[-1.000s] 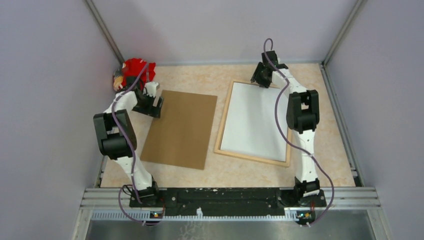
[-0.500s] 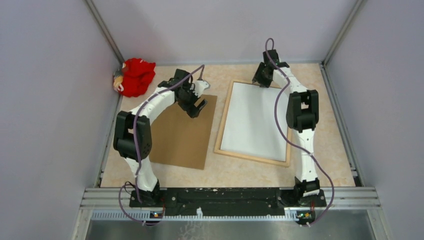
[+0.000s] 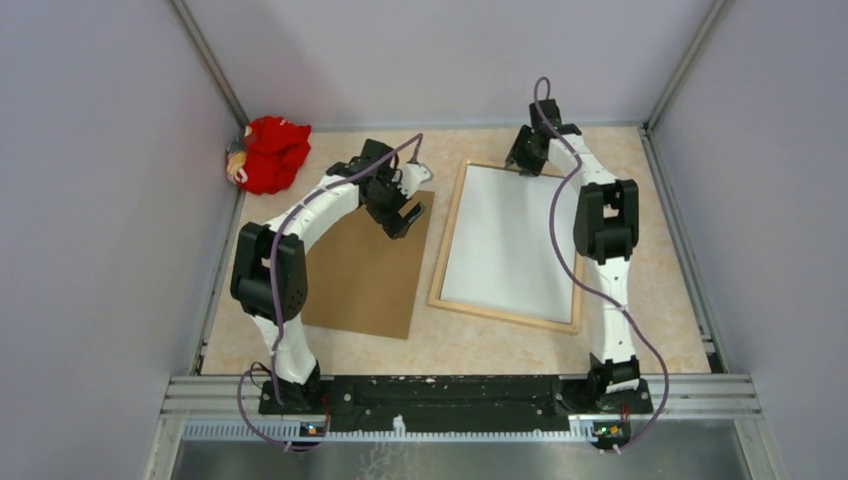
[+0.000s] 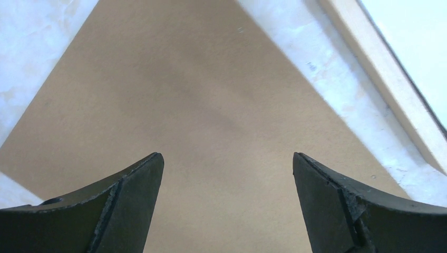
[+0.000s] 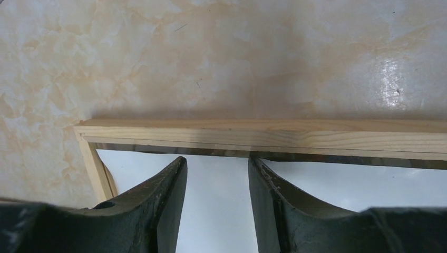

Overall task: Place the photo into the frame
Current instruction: Adjust the photo frame at the center of the board.

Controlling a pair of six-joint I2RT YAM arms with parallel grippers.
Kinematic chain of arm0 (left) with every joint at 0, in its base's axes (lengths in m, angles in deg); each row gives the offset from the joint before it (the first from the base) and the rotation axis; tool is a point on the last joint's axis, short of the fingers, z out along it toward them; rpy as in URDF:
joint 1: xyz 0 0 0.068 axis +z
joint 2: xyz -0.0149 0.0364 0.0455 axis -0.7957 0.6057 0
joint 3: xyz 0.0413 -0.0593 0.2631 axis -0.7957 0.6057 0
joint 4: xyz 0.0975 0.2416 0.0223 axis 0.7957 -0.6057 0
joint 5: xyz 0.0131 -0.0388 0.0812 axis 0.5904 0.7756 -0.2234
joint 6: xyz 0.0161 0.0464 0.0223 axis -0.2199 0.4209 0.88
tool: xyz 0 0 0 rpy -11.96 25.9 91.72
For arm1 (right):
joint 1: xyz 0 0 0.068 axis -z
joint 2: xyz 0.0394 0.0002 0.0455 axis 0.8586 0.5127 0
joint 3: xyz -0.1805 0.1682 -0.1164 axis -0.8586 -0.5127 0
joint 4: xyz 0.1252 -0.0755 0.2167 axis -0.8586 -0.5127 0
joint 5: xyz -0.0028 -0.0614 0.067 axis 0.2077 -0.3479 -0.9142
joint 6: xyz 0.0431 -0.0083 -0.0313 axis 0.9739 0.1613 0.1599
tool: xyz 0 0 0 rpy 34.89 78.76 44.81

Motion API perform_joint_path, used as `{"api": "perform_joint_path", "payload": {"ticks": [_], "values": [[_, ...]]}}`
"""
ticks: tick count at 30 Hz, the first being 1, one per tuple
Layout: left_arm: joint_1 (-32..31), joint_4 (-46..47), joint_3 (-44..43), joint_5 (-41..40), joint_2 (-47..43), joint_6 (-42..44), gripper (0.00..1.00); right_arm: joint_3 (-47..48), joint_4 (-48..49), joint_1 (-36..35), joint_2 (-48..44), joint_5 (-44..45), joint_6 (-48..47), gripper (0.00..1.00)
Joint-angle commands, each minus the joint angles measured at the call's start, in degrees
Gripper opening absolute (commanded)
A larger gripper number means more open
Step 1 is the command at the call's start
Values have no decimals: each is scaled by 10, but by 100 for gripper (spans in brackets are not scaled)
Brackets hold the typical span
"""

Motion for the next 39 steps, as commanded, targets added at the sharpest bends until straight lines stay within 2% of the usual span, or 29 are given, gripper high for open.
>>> {"api": "perform_joint_path", "payload": {"ticks": [1, 5, 11, 19, 27, 33, 39], "values": [[-43, -9, -14, -9, 9, 2, 99, 6, -9, 18, -25, -33, -6, 48], [-57, -19, -9, 6, 10, 3, 99, 42, -10, 27, -27, -60, -20, 55], [-82, -21, 48, 23, -17, 29, 99, 53, 20, 28, -25, -55, -67, 67], [-126, -23, 110, 43, -33, 58, 99, 55, 47, 35, -9, -58, -78, 66], [-161, -5, 148, 19, -43, 58, 99, 89, 23, 35, 32, -53, -98, 65], [-180, 16, 150, 7, -38, 32, 99, 22, 38, 38, -3, -60, -118, 62], [-187, 51, 150, -29, -20, -4, 99, 12, 16, 42, -21, -95, -134, 58]]}}
